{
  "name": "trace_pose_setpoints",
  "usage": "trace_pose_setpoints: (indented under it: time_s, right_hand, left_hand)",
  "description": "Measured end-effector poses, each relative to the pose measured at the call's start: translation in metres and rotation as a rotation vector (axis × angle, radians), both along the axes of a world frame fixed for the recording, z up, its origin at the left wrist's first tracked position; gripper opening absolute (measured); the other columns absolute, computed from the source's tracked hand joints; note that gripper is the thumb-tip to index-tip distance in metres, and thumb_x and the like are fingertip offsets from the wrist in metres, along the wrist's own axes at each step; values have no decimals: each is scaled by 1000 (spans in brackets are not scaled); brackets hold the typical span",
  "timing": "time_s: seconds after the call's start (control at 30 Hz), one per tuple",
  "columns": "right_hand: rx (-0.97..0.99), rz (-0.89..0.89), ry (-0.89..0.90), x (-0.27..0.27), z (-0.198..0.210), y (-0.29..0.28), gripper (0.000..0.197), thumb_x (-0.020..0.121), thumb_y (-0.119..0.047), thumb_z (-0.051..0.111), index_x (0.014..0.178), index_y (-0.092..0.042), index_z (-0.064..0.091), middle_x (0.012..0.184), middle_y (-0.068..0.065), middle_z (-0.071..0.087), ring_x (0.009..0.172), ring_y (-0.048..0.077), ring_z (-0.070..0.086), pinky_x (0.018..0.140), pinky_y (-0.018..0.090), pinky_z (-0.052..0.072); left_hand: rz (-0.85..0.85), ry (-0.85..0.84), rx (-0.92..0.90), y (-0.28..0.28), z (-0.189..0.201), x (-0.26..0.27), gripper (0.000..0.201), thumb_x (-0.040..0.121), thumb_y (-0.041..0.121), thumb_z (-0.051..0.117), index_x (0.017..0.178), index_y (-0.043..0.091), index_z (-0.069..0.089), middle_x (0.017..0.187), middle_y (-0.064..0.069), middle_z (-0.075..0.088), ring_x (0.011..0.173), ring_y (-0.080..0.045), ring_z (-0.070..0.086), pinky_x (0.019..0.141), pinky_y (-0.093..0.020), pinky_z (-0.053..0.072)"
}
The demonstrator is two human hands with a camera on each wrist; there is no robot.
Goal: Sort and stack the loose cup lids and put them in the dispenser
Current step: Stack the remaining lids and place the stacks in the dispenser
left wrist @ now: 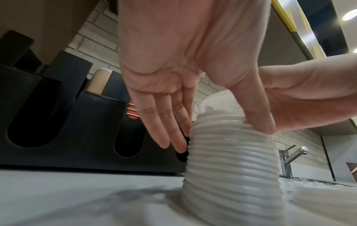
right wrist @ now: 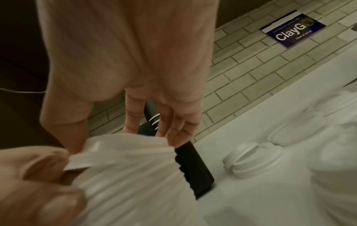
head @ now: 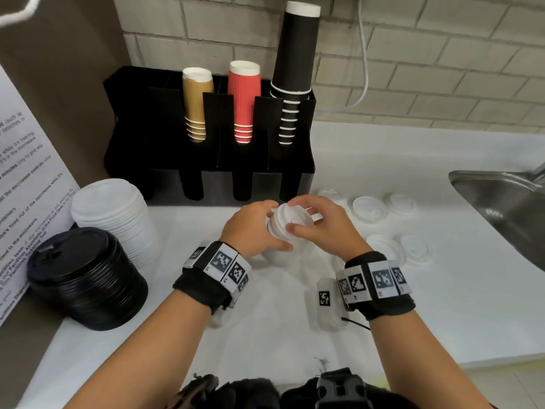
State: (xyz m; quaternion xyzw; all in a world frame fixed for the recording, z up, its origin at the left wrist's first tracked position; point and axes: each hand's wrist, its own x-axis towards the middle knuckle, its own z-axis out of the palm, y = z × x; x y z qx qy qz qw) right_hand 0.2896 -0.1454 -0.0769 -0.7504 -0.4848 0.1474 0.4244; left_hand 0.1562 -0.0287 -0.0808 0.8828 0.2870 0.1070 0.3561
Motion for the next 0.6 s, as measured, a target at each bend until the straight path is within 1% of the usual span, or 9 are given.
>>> trace_pose_setpoints:
  time_s: [0.03,0.1,0.17,0.27,0.33,0.37,0.43,0.47,0.6]
  right_hand:
    - [1,-18,-18,-2,-1,0,37,72,-25,79,107,-29,65,101,-16,59,94,6,57,79,21,49]
    - [-6,-36,-58,-4,-2,0,40,71,-26,80,108,-29,65,104,-9,59,94,9,56,80,20,47]
    - [-38,-32,-108,-7,0,1,42,71,-27,80,110,-29,65,108,-2,59,97,12,54,84,21,45]
    - [-122,-17,-171,-11,6,4,44,71,-27,80,113,-27,65,107,0,56,99,14,52,85,22,40]
    - [-170,-22,-210,-14,11,7,47,70,-26,80,115,-26,65,103,-1,53,97,15,51,83,22,39]
    - [-188,-20,-232,-15,14,9,48,70,-25,80,115,-25,65,101,0,52,97,16,51,85,23,40]
    - [-216,-14,-278,-19,18,11,48,70,-25,80,115,-23,66,100,2,54,98,19,52,89,28,43]
    - [-230,-12,-297,-20,19,12,47,70,-25,79,115,-23,65,101,4,57,100,20,52,90,30,44]
    - [-298,3,-334,-23,24,13,46,72,-32,76,116,-22,66,110,8,64,103,20,54,93,34,45]
  left_hand:
    - [4,6,-4,0,0,0,87,58,41,90,134,24,51,119,5,63,100,-18,62,90,-42,52]
    - [4,27,3,1,-1,1,102,58,42,90,144,21,39,127,2,61,104,-20,63,93,-42,51]
    - [-2,32,9,2,-1,1,109,59,42,90,148,18,32,127,1,61,106,-21,63,93,-42,51]
    - [-19,25,-6,1,-1,3,113,59,36,91,150,15,27,122,-1,63,103,-21,63,89,-37,52]
    - [-30,22,-25,1,-1,3,108,60,32,92,148,15,31,122,-4,63,105,-22,62,90,-39,53]
    - [-35,20,-23,1,-1,4,101,60,31,91,144,15,37,121,-4,62,106,-23,61,90,-40,52]
    - [-56,-3,-3,2,-1,4,79,59,29,91,128,15,54,112,-3,65,103,-23,61,86,-38,52]
    - [-67,-12,2,3,-2,4,70,59,28,91,120,15,59,106,-2,66,99,-22,62,84,-37,52]
    - [-103,-9,6,5,-2,4,59,60,28,91,110,13,64,98,-1,68,90,-19,62,76,-32,51]
